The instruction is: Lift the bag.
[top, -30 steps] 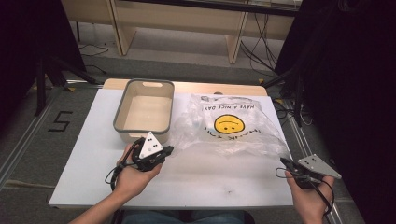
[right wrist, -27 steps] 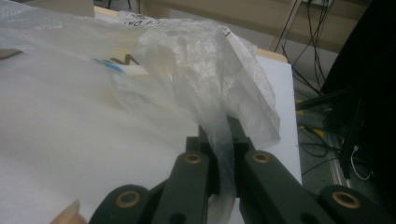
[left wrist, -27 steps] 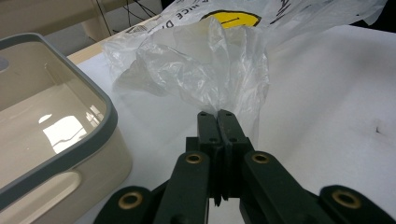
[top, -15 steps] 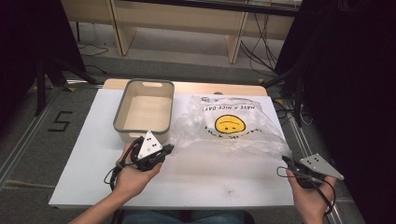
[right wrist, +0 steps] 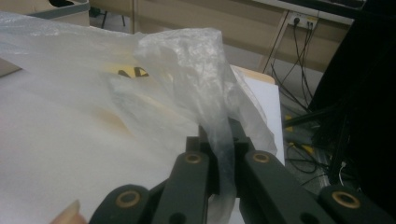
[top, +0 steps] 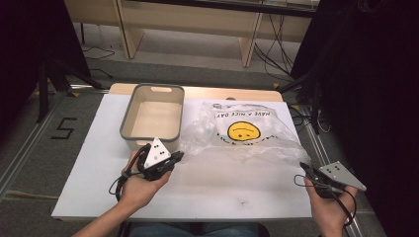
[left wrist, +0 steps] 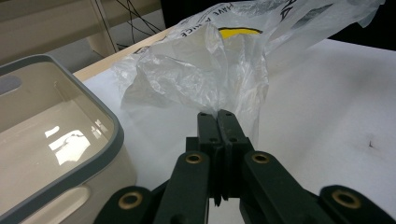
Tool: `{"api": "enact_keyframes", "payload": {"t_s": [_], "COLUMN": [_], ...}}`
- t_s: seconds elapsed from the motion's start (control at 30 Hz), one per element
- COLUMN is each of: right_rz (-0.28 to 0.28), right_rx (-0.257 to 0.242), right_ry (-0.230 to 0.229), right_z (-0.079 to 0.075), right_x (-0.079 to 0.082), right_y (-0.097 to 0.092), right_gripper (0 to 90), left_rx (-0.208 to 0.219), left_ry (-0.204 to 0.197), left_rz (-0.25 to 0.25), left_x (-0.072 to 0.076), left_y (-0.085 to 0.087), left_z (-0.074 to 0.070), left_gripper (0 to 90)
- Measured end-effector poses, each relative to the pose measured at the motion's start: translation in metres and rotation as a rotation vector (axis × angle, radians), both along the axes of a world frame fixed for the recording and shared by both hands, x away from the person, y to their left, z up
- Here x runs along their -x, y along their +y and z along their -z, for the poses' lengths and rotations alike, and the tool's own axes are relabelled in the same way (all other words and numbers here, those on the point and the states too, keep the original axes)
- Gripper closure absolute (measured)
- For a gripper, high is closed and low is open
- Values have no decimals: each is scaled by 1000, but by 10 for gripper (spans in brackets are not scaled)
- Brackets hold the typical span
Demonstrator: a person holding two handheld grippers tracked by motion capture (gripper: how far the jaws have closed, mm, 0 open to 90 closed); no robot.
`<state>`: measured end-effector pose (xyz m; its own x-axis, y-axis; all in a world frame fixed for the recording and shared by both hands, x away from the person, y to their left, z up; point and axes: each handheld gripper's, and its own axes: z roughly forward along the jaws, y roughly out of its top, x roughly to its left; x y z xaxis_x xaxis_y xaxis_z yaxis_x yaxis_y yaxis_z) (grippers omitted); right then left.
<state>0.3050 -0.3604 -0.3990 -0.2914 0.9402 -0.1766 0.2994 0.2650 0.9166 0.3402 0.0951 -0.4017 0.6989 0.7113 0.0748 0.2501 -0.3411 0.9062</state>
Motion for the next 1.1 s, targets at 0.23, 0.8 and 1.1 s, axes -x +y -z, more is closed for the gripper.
{"api": "enact_keyframes", "payload": {"t_s": [0.23, 0.8, 1.1], "right_rz": [-3, 1, -2], "right_rx": [2, -1, -2], "right_ry": [-18, -56, -70], "right_z": [-5, -15, -20], "right_x": [1, -1, -3], "right_y": [1, 3, 5], "right_gripper": [900, 900, 900], "left_rx": [11, 30, 41], "left_ry": [-14, -48, -61], "left_rz": [0, -3, -1], "left_x": [1, 2, 1], "left_y": [0, 2, 1], "left_z": [-5, -18, -24], "left_gripper": [894, 894, 894]}}
